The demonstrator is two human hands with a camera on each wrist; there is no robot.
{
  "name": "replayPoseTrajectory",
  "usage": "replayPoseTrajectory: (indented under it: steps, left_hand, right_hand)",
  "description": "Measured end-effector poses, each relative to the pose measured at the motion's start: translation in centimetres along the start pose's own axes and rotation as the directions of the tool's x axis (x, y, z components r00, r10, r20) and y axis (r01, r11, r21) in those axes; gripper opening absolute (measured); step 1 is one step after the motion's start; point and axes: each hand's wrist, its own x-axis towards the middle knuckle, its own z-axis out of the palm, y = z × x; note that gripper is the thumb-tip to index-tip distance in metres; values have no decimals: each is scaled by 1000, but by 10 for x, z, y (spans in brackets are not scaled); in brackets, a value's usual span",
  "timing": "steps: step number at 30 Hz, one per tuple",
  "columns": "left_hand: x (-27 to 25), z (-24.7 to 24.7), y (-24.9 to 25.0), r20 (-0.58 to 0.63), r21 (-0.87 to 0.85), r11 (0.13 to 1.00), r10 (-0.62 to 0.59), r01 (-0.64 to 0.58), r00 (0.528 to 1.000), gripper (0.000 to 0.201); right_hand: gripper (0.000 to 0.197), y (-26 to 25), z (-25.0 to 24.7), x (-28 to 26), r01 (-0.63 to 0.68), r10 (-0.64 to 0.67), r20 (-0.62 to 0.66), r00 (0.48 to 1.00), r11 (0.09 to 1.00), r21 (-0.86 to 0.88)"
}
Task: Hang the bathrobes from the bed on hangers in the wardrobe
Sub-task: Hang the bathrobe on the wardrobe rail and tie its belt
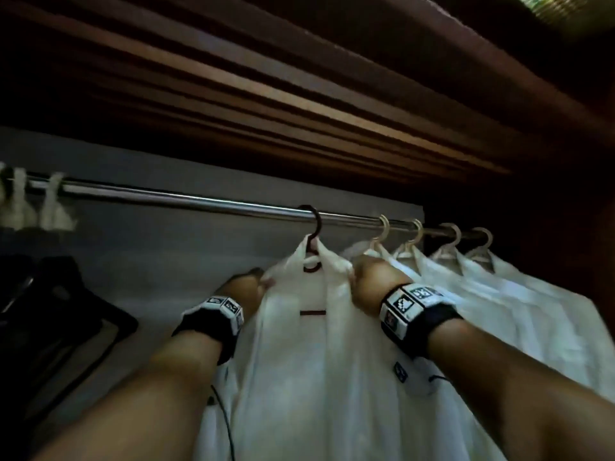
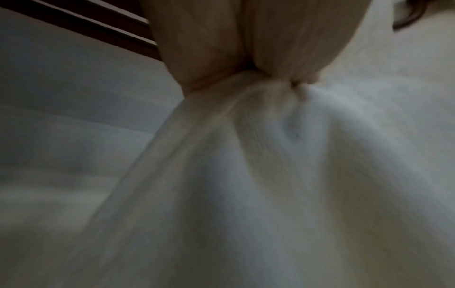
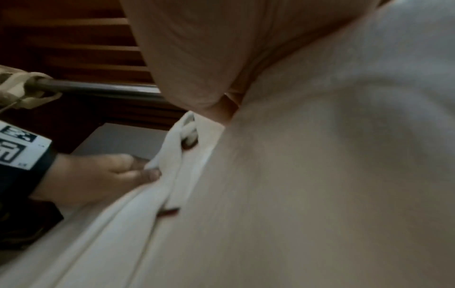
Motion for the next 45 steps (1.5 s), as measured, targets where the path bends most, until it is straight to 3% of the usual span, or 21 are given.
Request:
replayPoseTrajectory:
  steps: [2, 6, 13, 16, 20, 25, 32, 36, 39, 42, 45]
  left_hand:
    - [-3, -1, -7, -56, 5, 1000, 13, -13, 998, 49]
    - [-10, -16, -9, -101, 80, 996, -17, 25, 995, 59]
    - [-29, -26, 12, -139, 187, 981, -26, 53, 990, 67]
    - [-29, -34, 20, -126, 219, 971, -73, 100, 989, 71]
    - [-41, -28, 22, -157, 252, 955, -115, 153, 981, 67]
    - [-62, -24, 20, -269, 347, 926, -55, 150, 962, 74]
    - [-79, -39, 26, -277, 482, 862, -22, 159, 960, 72]
    - [-76, -39, 30, -271, 451, 882, -11, 137, 962, 66]
    - [-71, -37, 32, -298, 428, 896, 19, 116, 954, 56]
    - [-63, -33, 42, -341, 412, 911, 139, 15, 930, 55]
    - [-54, -29, 57, -332, 466, 883, 230, -53, 915, 65]
  right_hand:
    - [51, 4, 17, -4, 46, -40, -106, 994, 997, 58]
    - [36, 8, 34, -6, 102, -82, -119, 989, 980, 170]
    - [72, 2, 32, 7, 121, -101, -101, 990, 968, 219]
    - [62, -5, 26, 14, 135, -118, -80, 990, 953, 270]
    - [65, -8, 48, 15, 147, -124, -92, 988, 938, 313]
    - [64, -7, 49, 11, 177, -150, -111, 982, 939, 295]
    - [51, -11, 48, 4, 175, -163, -64, 984, 896, 409]
    - [52, -9, 53, -4, 172, -111, -195, 975, 927, 332]
    - [82, -8, 65, -13, 149, -83, -315, 946, 970, 192]
    - [125, -20, 74, -22, 35, 21, -276, 961, 980, 197]
    - [125, -37, 82, -25, -25, 66, -261, 963, 987, 157]
